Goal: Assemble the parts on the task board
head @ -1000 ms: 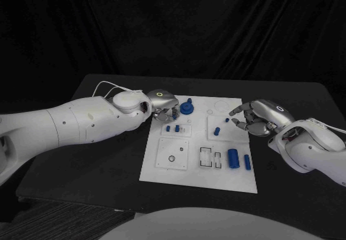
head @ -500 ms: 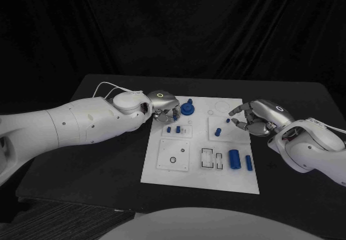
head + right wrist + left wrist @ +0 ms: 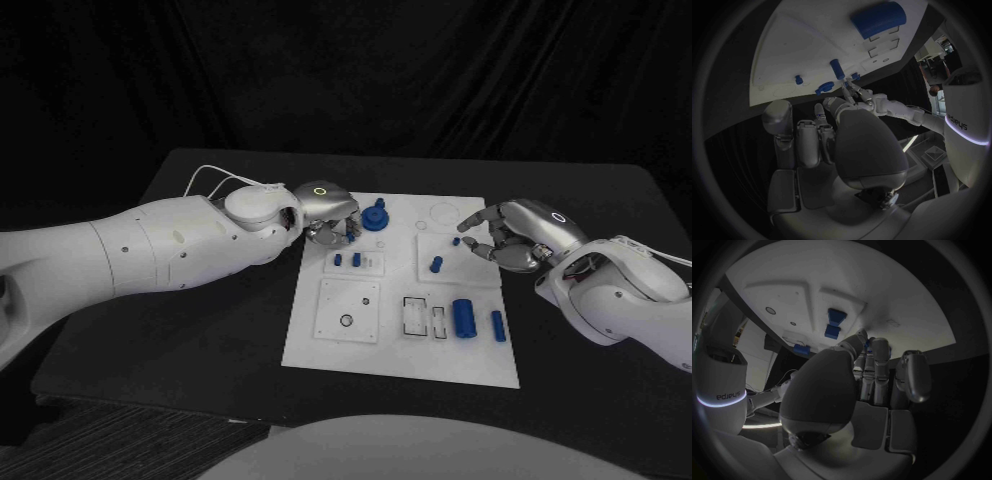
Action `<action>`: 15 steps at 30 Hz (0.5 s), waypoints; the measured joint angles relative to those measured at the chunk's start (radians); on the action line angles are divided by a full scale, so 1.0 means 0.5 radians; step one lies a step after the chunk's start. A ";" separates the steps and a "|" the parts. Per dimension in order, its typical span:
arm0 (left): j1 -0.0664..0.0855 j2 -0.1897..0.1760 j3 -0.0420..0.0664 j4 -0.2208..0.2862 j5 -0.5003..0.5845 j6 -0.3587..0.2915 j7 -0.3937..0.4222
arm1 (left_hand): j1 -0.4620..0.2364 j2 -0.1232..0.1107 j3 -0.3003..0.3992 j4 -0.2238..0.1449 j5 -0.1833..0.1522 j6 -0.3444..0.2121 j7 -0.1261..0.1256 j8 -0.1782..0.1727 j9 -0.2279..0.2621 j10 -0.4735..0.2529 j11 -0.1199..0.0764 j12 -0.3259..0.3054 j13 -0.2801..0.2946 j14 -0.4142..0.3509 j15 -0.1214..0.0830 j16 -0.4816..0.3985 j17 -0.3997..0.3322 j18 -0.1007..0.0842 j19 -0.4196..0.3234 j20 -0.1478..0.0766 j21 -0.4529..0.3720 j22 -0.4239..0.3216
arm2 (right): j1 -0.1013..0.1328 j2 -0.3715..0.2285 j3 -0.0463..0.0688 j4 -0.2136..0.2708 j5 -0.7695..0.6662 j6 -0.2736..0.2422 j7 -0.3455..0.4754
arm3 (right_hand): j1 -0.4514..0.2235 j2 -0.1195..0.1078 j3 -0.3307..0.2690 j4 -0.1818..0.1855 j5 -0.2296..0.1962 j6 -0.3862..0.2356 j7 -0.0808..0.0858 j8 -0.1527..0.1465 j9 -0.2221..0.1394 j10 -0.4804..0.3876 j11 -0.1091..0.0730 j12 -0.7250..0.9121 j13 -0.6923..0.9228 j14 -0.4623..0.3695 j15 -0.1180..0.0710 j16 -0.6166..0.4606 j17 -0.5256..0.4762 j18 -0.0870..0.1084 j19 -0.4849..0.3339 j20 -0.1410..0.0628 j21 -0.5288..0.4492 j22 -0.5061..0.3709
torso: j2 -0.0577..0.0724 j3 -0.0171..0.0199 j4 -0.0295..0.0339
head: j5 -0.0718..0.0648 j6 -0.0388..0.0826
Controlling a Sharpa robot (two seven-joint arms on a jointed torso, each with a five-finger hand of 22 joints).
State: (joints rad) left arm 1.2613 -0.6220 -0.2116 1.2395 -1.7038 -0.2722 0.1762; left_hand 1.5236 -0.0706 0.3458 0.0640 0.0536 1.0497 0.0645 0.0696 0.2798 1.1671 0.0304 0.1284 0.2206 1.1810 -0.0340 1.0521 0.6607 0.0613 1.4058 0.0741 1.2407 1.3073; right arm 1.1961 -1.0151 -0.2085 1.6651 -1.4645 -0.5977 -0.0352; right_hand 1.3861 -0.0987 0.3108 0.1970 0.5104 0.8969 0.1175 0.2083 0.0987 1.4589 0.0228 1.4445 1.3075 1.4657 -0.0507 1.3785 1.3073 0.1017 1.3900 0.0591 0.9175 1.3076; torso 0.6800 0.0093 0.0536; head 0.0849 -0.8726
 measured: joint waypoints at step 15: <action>-0.002 -0.009 0.000 0.028 -0.046 -0.037 0.020 | 0.009 -0.009 -0.024 -0.015 0.000 -0.070 -0.029 -0.008 -0.025 0.000 0.000 0.065 0.074 -0.015 -0.014 0.000 -0.001 0.000 0.000 0.000 -0.008 0.000 | -0.001 0.003 0.000 -0.007 0.000 0.006 -0.002 | 0.005 -0.006 0.000 -0.011 0.000 0.000 0.000 0.000 -0.002 -0.015 0.000 -0.023 0.000 0.000 0.000 -0.010 0.000 0.000 -0.014 0.000 -0.023 0.000 | 0.000 -0.0012 0.000 | 0.003 0.000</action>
State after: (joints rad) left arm 1.2603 -0.6267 -0.2117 1.2537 -1.7266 -0.2906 0.1860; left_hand 1.5280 -0.0751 0.3338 0.0565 0.0535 1.0146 0.0502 0.0658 0.2675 1.1671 0.0301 0.1609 0.2577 1.1736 -0.0411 1.0521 0.6604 0.0613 1.4059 0.0739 1.2366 1.3073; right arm 1.1954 -1.0134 -0.2085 1.6618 -1.4644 -0.5949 -0.0361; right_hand 1.3887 -0.1015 0.3106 0.1915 0.5104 0.8969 0.1175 0.2083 0.0979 1.4516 0.0227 1.4328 1.3075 1.4657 -0.0507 1.3734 1.3073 0.1016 1.3829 0.0591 0.9059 1.3075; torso 0.6800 0.0087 0.0535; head 0.0863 -0.8726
